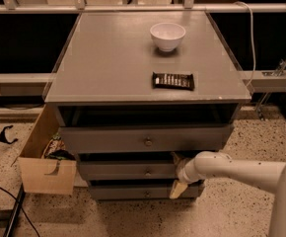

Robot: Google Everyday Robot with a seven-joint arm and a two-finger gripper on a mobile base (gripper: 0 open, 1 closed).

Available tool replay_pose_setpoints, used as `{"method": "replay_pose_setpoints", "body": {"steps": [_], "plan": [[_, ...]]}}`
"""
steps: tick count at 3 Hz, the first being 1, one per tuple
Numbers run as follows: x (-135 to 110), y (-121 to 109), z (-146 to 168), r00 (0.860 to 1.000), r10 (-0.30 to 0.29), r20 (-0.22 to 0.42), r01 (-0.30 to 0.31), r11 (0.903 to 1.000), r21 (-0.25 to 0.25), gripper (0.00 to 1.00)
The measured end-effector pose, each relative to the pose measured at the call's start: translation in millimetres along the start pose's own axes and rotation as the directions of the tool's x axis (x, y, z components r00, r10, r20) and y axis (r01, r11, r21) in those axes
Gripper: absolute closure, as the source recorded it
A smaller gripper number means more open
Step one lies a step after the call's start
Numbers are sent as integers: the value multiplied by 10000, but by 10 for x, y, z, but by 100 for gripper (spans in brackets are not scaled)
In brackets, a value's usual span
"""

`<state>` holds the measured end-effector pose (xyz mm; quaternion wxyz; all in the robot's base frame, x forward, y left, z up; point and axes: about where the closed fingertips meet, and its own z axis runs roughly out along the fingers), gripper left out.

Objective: Open middle drawer

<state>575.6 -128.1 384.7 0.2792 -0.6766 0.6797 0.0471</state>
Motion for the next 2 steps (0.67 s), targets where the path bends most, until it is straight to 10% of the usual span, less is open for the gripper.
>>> {"method": "replay_pose_setpoints", "body": {"steps": [2], "plan": [[105,79,31,9981,28,-619,-44,9997,-256,0]]}}
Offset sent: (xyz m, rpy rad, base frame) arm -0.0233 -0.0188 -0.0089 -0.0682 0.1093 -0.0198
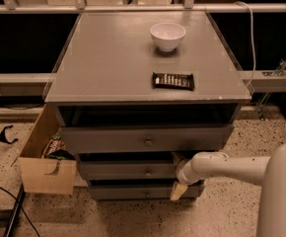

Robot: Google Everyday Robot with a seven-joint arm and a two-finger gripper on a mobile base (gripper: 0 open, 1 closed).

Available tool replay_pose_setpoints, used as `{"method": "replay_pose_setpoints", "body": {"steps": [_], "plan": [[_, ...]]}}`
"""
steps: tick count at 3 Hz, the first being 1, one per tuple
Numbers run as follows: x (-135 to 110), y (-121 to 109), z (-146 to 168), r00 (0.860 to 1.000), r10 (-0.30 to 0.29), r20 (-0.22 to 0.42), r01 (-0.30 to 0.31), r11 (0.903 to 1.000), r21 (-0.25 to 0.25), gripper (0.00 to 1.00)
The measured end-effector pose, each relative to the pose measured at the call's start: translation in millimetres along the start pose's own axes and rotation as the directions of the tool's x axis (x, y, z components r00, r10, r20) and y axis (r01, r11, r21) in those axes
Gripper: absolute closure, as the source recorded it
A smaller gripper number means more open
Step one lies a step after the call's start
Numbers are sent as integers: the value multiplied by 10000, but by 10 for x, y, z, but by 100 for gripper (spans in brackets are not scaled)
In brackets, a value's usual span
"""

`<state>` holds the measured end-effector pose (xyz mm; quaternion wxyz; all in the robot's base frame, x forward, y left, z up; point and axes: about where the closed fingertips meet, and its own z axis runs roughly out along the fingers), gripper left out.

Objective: Open middle drawer

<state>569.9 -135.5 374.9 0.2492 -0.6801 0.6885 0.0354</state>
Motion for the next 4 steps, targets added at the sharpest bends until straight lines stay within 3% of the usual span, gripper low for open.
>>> {"method": "replay_pose_setpoints", "body": {"steps": [1,2,4], "plan": [[-4,89,-67,9997,231,-102,-236,9983,-527,0],[-39,179,-169,9981,486,-370,-530,9905,-1266,0],[-92,283,-341,9915,843,-996,-1064,9640,-2438,0]]}}
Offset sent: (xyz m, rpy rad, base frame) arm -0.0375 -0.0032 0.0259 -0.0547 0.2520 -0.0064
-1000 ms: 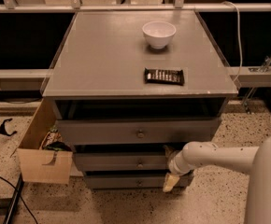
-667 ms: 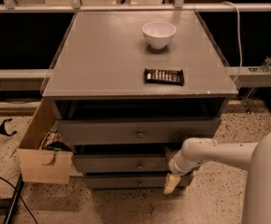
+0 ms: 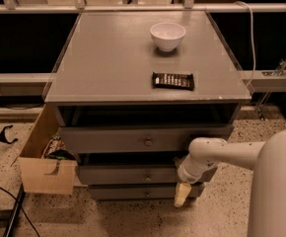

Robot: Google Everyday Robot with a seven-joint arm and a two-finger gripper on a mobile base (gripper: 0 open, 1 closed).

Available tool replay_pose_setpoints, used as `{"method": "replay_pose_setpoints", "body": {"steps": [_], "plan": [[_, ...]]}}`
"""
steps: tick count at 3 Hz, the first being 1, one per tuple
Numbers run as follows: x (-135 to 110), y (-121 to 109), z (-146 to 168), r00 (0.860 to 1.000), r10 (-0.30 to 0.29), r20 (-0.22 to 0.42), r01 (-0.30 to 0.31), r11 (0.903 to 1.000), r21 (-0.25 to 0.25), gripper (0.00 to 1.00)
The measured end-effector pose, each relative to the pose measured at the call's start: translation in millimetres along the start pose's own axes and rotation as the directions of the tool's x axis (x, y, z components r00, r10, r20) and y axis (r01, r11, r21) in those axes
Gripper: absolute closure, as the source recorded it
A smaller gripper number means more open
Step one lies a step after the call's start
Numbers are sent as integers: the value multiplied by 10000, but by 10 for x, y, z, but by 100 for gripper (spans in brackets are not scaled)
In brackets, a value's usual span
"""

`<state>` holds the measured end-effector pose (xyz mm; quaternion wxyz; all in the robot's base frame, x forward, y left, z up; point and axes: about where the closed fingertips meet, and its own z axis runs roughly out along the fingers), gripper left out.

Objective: Open middle drawer

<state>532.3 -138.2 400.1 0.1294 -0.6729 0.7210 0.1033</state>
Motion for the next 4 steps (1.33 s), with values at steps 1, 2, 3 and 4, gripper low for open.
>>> {"method": "replay_pose_setpoints", "body": {"steps": [1,2,3,4], "plan": [[30,67,-57,9995,238,-220,-249,9984,-511,0],[106,164,-117,9975,510,-499,-561,9925,-1087,0],[156,235,-158,9958,645,-650,-730,9875,-1394,0],[225,378,-223,9942,792,-732,-907,9812,-1704,0]]}}
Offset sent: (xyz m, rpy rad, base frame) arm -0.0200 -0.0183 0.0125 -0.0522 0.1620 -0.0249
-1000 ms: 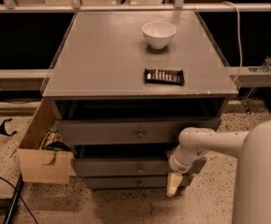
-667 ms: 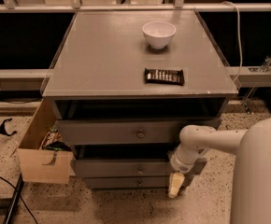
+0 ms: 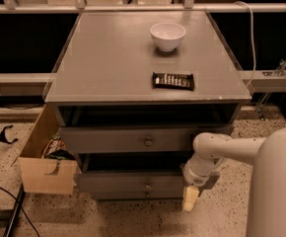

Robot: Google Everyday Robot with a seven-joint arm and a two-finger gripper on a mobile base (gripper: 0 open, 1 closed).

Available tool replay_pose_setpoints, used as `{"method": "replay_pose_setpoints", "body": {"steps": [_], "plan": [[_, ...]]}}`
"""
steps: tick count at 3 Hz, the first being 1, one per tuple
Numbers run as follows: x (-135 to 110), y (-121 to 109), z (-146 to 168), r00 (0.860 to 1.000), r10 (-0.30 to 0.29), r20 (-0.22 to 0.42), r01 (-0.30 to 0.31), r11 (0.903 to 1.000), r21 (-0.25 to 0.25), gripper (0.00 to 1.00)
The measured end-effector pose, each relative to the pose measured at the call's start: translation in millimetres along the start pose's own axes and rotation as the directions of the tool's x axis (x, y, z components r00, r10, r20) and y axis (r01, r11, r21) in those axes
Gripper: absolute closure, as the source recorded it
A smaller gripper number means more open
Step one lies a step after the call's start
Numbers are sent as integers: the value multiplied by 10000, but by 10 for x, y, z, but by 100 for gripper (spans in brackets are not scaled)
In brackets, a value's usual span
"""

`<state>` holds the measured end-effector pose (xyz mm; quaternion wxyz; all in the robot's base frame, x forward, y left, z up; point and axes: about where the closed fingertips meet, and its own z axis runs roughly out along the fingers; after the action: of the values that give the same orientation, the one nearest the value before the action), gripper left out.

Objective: Open middle drawer

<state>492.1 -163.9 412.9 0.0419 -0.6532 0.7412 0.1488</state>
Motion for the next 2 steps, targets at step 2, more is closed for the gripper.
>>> {"method": "replay_pose_setpoints", "body": {"steps": [2], "plan": [[148,426,-87,9999,81,75,-76,9974,-719,0]]}}
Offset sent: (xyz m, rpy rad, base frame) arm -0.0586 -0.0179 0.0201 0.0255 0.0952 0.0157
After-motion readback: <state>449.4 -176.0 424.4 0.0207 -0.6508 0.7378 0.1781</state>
